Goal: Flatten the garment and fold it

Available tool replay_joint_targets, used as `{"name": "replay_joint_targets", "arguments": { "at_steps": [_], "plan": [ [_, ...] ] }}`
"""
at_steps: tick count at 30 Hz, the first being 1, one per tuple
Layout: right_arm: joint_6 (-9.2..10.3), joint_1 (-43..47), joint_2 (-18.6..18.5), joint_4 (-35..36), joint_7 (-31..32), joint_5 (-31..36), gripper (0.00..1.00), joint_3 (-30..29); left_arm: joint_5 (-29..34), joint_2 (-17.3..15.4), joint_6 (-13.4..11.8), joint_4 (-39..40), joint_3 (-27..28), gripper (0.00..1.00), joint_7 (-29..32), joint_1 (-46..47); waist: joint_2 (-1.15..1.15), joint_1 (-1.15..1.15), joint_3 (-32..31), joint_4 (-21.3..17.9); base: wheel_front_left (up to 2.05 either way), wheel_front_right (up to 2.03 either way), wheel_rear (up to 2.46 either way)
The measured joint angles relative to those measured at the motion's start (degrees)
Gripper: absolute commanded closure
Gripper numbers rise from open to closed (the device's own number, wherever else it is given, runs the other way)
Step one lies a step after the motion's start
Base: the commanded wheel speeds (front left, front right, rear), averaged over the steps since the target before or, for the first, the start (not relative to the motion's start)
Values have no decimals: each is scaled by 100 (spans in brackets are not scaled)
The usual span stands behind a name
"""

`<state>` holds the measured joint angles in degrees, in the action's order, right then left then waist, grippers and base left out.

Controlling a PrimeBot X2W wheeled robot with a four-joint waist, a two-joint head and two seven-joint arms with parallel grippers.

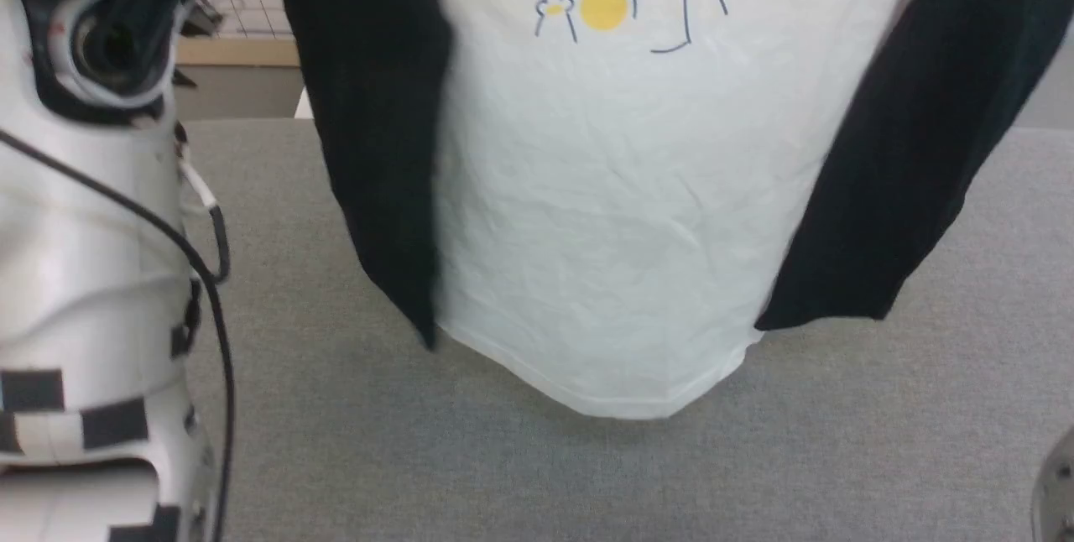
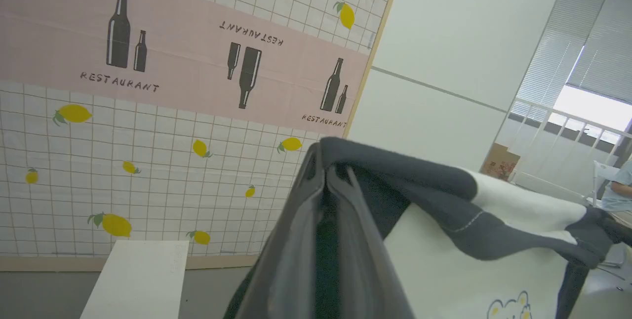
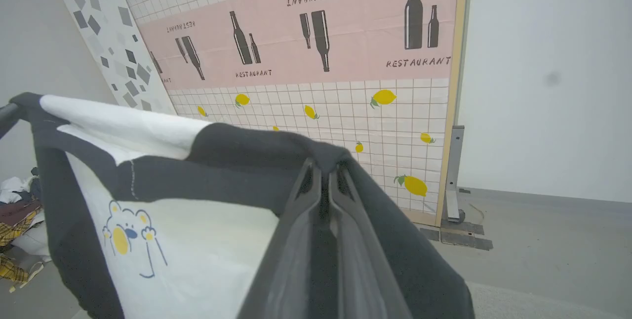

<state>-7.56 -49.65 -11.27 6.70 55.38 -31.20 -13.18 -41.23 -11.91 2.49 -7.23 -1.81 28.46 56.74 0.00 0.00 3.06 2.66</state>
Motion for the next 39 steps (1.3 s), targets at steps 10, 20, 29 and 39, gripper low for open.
{"name": "replay_joint_targets", "arguments": {
  "at_steps": [10, 20, 29, 39],
  "plan": [
    [0, -1752, 610, -1261, -205, 1077, 100, 517, 792, -565, 152, -1591, -322, 100, -325, 1487, 0, 0, 754, -78, 0, 0, 0],
    [-1, -3670, 853, -2844, -1585, 1702, 100, 638, 1149, -982, 283, -2444, -215, 100, -1662, 2892, 0, 1, 1858, -242, 0, 0, 0],
    [-2, -4313, 859, -4074, -2590, 1806, 100, 910, 1110, -1029, 437, -3141, -247, 100, -2608, 3200, 0, 2, 2694, -313, 0, 0, 0],
    [-2, -3704, 848, -4692, -2842, 1674, 100, 1266, 510, -880, 459, -3582, -1023, 100, -2871, 2495, 0, 2, 2863, -96, 0, 0, 0]
  ]
}}
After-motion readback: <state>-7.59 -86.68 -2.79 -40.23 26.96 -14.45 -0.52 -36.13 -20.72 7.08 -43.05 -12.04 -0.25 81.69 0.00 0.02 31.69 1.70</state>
